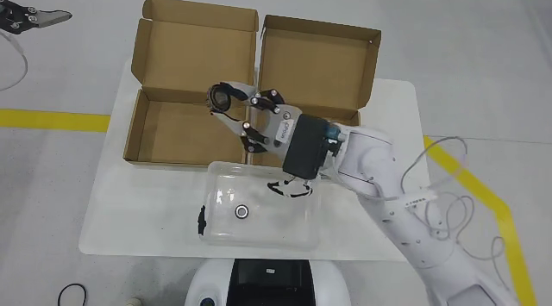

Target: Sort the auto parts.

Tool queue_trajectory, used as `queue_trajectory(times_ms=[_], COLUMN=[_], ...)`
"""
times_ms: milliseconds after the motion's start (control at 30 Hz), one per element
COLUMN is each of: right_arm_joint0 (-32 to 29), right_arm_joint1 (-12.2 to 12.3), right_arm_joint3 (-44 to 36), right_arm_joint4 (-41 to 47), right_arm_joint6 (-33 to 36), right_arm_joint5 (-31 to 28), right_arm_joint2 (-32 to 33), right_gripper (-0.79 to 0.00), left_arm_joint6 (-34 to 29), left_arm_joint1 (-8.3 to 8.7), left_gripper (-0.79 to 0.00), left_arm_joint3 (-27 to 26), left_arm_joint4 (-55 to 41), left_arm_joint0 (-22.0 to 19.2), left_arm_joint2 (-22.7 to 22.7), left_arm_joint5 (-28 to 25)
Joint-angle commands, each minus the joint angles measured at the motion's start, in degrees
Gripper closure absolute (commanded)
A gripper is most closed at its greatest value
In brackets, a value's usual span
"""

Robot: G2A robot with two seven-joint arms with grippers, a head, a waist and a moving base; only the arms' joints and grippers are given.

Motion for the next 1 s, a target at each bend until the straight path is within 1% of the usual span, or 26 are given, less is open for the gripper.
queue_trajectory(times_ms=[0,300,500,667,767,967], right_arm_joint0=[0.01,-0.57,-2.15,-3.16,-2.83,-2.10], right_arm_joint1=[0.01,0.25,0.37,0.02,-0.42,-1.78], right_arm_joint3=[0.10,-0.21,-0.04,5.22,8.61,13.29], right_arm_joint4=[0.28,-1.79,-4.07,-3.42,-3.14,-2.02], right_arm_joint6=[-0.63,-3.25,-0.87,-1.43,0.36,5.32], right_arm_joint5=[-0.25,-1.55,-1.51,-1.88,-1.76,3.18], right_arm_joint2=[0.60,2.78,2.24,0.11,-1.85,-5.62], right_gripper=[0.000,0.000,0.000,0.000,0.000,0.000], left_arm_joint6=[0.00,0.00,0.00,0.00,0.00,0.00], left_arm_joint1=[0.00,0.00,0.00,0.00,0.00,0.00], left_gripper=[-0.785,-0.785,-0.785,-0.785,-0.785,-0.785], left_arm_joint3=[0.00,0.00,0.00,0.00,0.00,0.00], left_arm_joint4=[0.00,0.00,0.00,0.00,0.00,0.00], left_arm_joint0=[0.00,0.00,0.00,0.00,0.00,0.00], left_arm_joint2=[0.00,0.00,0.00,0.00,0.00,0.00], left_arm_joint5=[0.00,0.00,0.00,0.00,0.00,0.00])
